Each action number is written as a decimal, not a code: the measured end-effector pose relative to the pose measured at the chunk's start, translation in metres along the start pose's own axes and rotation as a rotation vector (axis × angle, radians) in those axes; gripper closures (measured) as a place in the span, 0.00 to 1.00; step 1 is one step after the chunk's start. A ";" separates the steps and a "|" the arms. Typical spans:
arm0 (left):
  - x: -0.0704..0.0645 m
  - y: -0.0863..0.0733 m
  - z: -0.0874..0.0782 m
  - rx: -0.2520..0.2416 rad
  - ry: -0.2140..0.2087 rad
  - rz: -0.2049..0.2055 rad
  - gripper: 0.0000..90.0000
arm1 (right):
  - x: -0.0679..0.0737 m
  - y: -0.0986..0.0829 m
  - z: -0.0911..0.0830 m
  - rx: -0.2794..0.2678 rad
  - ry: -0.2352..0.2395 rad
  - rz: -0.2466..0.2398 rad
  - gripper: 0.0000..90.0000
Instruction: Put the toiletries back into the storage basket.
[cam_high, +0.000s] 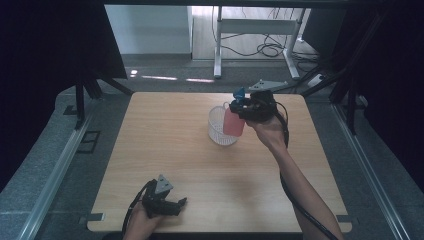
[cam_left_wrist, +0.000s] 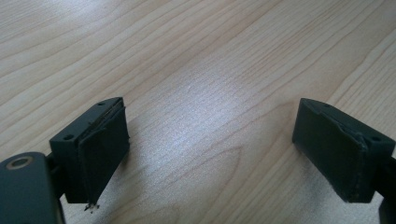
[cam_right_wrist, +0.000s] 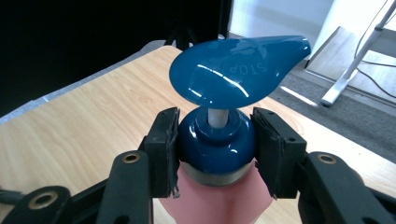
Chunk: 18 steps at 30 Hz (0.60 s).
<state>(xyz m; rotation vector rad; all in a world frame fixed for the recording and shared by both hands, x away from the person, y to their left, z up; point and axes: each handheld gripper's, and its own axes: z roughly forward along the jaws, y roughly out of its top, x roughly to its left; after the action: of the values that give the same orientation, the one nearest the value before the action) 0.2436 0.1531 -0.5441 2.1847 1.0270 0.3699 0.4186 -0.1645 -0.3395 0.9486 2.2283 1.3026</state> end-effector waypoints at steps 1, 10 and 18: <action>0.000 0.000 0.000 0.000 0.000 0.000 0.12 | -0.001 0.001 0.002 0.001 -0.002 -0.001 0.59; 0.000 0.000 0.000 -0.001 0.000 -0.001 0.12 | -0.005 0.010 0.021 0.016 -0.014 -0.008 0.59; 0.000 0.000 0.000 -0.001 0.000 0.000 0.12 | -0.009 0.012 0.044 0.023 -0.015 -0.006 0.59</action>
<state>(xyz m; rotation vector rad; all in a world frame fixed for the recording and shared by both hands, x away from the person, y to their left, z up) 0.2436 0.1531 -0.5442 2.1841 1.0265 0.3706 0.4564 -0.1402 -0.3511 0.9555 2.2376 1.2659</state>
